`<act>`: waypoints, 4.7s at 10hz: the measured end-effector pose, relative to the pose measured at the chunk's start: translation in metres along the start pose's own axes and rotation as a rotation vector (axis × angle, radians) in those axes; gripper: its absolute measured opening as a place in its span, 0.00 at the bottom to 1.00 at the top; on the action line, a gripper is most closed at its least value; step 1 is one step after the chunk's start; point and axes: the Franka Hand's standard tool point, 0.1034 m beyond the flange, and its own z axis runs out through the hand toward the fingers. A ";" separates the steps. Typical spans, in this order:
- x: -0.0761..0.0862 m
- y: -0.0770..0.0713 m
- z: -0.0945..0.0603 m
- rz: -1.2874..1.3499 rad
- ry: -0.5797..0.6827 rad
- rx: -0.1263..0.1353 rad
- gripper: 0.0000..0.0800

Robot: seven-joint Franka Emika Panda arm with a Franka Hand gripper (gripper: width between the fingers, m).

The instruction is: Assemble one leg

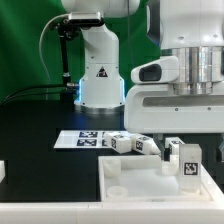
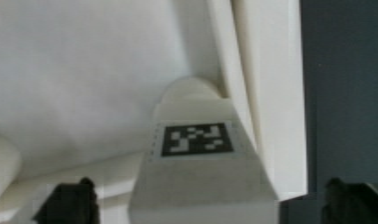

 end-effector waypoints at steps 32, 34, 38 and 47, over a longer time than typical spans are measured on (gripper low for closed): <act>0.009 -0.004 0.004 0.832 -0.065 -0.076 0.36; 0.010 -0.006 0.004 1.171 -0.087 -0.069 0.36; 0.010 -0.005 0.006 1.206 -0.080 -0.065 0.47; 0.010 -0.014 0.004 -0.010 -0.077 -0.056 0.81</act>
Offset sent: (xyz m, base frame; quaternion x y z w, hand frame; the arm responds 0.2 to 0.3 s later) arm 0.0000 0.0000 0.0000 0.0000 0.0000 0.1938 0.9810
